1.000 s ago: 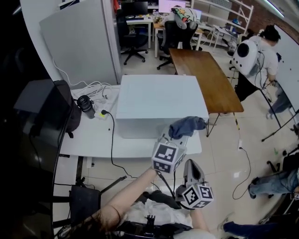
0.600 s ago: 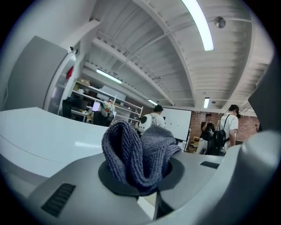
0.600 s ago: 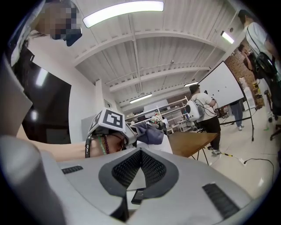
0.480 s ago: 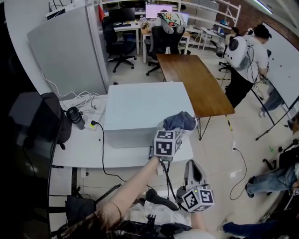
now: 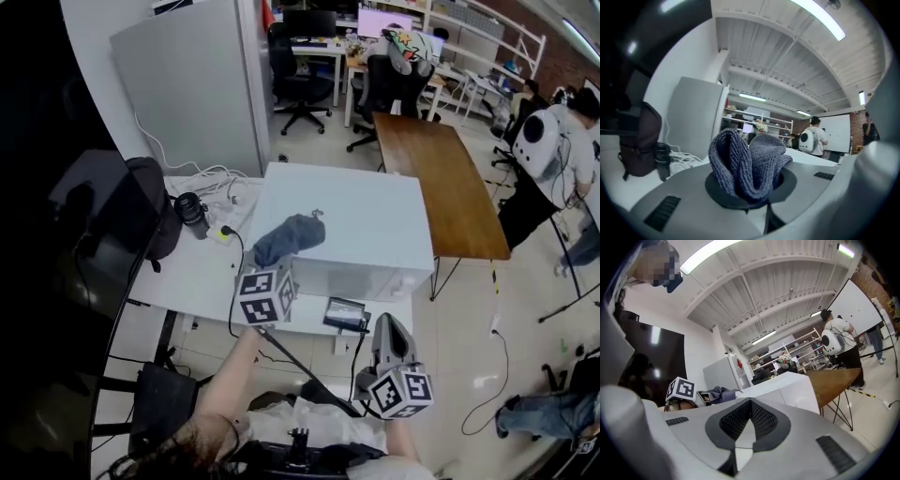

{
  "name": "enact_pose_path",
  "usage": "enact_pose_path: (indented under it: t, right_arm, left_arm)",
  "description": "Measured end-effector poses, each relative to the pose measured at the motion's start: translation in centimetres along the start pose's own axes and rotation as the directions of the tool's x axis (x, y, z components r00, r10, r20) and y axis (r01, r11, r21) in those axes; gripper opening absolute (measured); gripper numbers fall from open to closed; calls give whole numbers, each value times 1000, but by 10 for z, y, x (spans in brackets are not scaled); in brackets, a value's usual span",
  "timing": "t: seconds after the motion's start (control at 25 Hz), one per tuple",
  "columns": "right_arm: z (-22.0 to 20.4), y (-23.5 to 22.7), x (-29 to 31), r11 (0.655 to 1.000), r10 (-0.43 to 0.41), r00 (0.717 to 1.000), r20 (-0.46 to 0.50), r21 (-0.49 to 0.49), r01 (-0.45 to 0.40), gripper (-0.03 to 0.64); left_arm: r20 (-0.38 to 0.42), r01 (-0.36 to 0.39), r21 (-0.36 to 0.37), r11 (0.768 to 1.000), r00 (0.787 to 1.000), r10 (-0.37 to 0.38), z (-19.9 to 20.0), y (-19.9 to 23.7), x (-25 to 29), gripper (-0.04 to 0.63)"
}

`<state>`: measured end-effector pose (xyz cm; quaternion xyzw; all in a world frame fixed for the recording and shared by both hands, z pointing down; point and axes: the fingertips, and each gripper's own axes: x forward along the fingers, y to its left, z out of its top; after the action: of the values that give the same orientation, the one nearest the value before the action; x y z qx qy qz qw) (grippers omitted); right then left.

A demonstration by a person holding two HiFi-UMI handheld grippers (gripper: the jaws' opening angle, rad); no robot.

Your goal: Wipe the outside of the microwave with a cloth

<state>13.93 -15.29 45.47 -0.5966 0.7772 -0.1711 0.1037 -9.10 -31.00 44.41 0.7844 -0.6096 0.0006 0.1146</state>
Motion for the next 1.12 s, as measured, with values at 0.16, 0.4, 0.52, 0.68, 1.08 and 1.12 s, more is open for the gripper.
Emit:
enact_pose_path:
  t: [0.16,0.4,0.52,0.68,1.08,1.12]
  right_arm:
    - [-7,16,11,998,68,997,-27,-3,-68,21]
    - [-16,19,27,994,92,994,-66,-53,-96,21]
    - [-16,13,38,994,88,994,-70,-64,-93,21]
    - [-19,-3,58,992,66,994,-86,-100,-75,21]
    - [-32,-35,84,984,5,988,-151,-177,-32,21]
    - [-32,-34,84,984,3,989,-151,-178,-31,21]
  left_arm:
    - [24,-155,-71,985,987,157,4,74,-23,55]
    - [44,-169,-59,984,984,171,18,81,-29,55]
    - [76,-95,-11,995,993,96,41,44,-17,55]
    - [110,89,57,994,989,-94,71,-45,24,55]
    - [-94,477,122,870,879,-468,35,-227,94,55]
    - [-121,492,110,864,869,-479,28,-232,99,55]
